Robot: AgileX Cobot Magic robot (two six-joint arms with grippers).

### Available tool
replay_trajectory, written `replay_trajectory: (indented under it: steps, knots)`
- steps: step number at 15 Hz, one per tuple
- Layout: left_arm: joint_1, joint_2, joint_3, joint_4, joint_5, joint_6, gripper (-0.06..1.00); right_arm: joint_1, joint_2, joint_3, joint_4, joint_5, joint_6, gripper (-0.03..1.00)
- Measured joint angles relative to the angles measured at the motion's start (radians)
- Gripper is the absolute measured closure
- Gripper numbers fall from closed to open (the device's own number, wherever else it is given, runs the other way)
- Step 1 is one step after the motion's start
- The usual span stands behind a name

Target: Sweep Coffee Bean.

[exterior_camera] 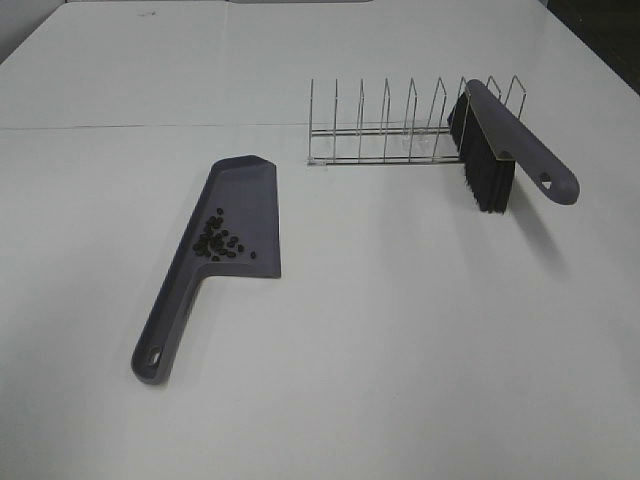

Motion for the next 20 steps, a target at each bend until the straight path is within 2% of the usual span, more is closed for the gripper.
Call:
replay_trajectory:
  steps: [3, 5, 8, 10, 12, 20]
  knots:
    - [0.0, -0.23, 0.204, -0.001, 0.001, 0.016, 0.28, 0.0, -0.237, 0.165, 0.0, -0.001, 0.0, 0.24]
    - [0.0, -0.37, 0.293, -0.007, 0.002, 0.045, 0.28, 0.0, -0.398, 0.255, 0.016, -0.013, -0.028, 0.24]
    - [0.0, -0.525, 0.318, -0.042, -0.062, 0.095, 0.28, 0.0, -0.6, 0.318, 0.079, -0.022, -0.108, 0.24]
    - [0.0, -0.569, 0.347, -0.061, -0.137, 0.192, 0.28, 0.0, -0.723, 0.328, 0.12, -0.078, -0.175, 0.24]
    - [0.0, -0.569, 0.355, -0.076, -0.157, 0.263, 0.28, 0.0, -0.746, 0.355, 0.124, -0.126, -0.184, 0.24]
    - [0.0, -0.57, 0.357, -0.087, -0.158, 0.288, 0.28, 0.0, -0.746, 0.36, 0.125, -0.145, -0.184, 0.24]
